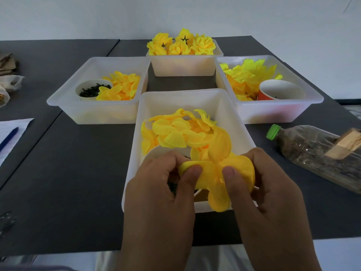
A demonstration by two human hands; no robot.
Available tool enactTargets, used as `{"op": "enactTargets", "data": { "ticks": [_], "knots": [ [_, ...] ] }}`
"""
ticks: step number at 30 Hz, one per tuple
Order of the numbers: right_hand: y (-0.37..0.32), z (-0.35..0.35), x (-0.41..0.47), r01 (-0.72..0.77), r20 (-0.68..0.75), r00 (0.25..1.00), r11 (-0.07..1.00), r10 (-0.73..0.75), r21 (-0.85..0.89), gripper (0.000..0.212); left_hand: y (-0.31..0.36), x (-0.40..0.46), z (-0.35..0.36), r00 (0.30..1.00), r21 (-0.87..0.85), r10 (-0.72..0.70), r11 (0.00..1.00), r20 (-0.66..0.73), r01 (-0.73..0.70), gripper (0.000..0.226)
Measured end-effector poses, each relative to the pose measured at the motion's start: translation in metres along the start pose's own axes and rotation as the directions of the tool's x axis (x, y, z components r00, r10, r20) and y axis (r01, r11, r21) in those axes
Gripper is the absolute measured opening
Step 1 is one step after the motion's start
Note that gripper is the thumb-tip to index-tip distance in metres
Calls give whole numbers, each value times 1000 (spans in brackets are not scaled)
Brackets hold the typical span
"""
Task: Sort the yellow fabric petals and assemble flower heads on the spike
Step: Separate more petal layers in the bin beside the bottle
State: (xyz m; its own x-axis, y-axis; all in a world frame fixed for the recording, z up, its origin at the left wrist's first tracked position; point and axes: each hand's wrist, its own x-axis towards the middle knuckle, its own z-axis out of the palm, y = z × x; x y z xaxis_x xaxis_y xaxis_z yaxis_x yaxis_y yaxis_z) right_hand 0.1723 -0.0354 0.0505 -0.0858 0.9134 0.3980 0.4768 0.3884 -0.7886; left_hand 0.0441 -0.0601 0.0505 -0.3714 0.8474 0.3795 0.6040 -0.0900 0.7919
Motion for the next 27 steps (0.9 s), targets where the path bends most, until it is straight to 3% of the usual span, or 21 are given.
{"op": "enactTargets", "data": {
  "ticks": [7,11,13,15,16,18,22,23,25,26,27],
  "knots": [
    [0,-5,2,17,22,1000,998,-18,68,29,-1,1,4,994,-220,-28,974,106,51,26],
    [-2,-6,4,39,17,999,995,-41,89,26,2,0,6,978,-398,-53,908,199,131,44],
    [-2,-5,4,52,-6,999,981,-52,187,23,4,-1,8,977,-449,-55,882,208,145,50],
    [-3,-6,6,91,-6,996,948,-94,306,35,5,-1,9,977,-477,-60,865,205,153,55],
    [-3,-7,7,167,-6,985,945,-172,282,38,6,0,9,978,-495,-66,854,200,159,56],
    [-3,-7,8,261,40,962,954,-269,146,22,7,3,8,981,-525,-77,836,179,161,57],
    [1,-8,3,222,117,964,964,-240,144,5,9,9,6,986,-500,-73,855,153,141,71],
    [2,-7,4,185,166,963,966,-215,179,14,9,11,5,988,-470,-58,874,145,120,76],
    [3,-6,8,-53,337,940,952,-55,302,52,8,15,3,991,-404,-40,910,126,88,83],
    [5,-6,8,-99,354,935,954,-8,283,62,8,16,3,990,-384,-51,918,133,99,86],
    [6,-6,7,-28,303,952,971,-47,236,59,9,17,3,987,-378,-69,918,142,118,87]
  ]
}}
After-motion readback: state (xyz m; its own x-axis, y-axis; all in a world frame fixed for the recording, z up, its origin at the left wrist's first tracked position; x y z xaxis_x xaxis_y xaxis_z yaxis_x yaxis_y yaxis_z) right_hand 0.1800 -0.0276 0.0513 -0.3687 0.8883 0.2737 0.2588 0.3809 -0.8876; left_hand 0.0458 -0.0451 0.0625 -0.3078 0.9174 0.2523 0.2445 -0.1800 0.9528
